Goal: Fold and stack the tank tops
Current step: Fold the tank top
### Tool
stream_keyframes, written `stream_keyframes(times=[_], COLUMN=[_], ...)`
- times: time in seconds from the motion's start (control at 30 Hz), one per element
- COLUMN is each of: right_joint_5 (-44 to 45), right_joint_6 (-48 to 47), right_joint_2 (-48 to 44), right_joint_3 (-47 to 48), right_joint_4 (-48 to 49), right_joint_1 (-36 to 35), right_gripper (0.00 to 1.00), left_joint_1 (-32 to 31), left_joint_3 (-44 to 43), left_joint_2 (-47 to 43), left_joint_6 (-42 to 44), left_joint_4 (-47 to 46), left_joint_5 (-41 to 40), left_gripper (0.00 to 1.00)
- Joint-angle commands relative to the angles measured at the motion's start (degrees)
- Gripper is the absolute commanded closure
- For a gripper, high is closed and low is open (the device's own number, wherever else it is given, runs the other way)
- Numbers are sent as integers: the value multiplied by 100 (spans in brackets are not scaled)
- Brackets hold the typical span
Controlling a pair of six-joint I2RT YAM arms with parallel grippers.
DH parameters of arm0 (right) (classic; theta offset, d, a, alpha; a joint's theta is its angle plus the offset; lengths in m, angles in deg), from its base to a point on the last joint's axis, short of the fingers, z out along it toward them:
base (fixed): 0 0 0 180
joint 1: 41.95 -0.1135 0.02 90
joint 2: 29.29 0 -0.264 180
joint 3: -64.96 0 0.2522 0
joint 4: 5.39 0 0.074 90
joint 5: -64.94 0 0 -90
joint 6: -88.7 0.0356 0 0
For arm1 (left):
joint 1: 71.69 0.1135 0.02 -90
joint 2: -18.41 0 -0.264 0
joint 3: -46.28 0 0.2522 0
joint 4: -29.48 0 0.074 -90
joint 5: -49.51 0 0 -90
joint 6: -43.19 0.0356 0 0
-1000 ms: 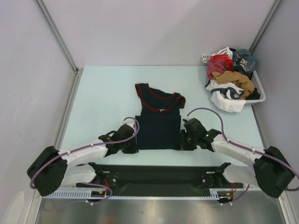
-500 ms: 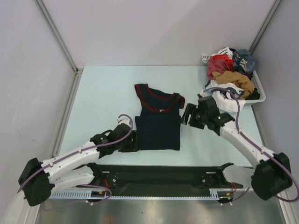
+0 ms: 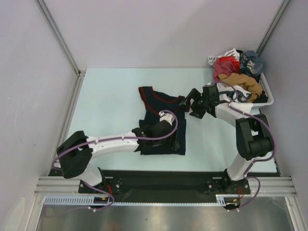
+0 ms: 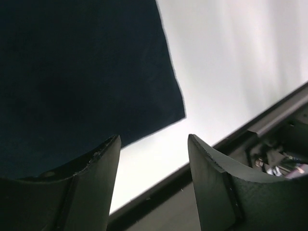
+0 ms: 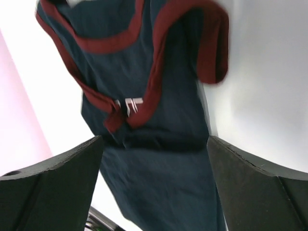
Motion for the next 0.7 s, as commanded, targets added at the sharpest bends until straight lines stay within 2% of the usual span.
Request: stream_keyframes(times=[0.0, 0.23, 0.37, 0.67], right_joint_5=[-469, -540, -259, -39], right_joint_6=[712, 985, 880, 546], right_joint_2=[387, 1205, 1162, 1039], right_joint_3=[378, 723, 591, 301], right_joint_4=[1062, 1160, 975, 905], right_joint_1=[110, 136, 145, 145], right_gripper=[3, 1, 0, 0], left_joint_1=[17, 17, -9, -106], left_joint_3=[252, 315, 394, 262], left_joint_2=[248, 1154, 1357, 1322], left_joint_6=[-240, -424, -513, -442], left_joint_4=[-898, -1347, -1550, -900], left_joint_5=[-2, 349, 517, 244], left_gripper=[37, 38, 38, 38])
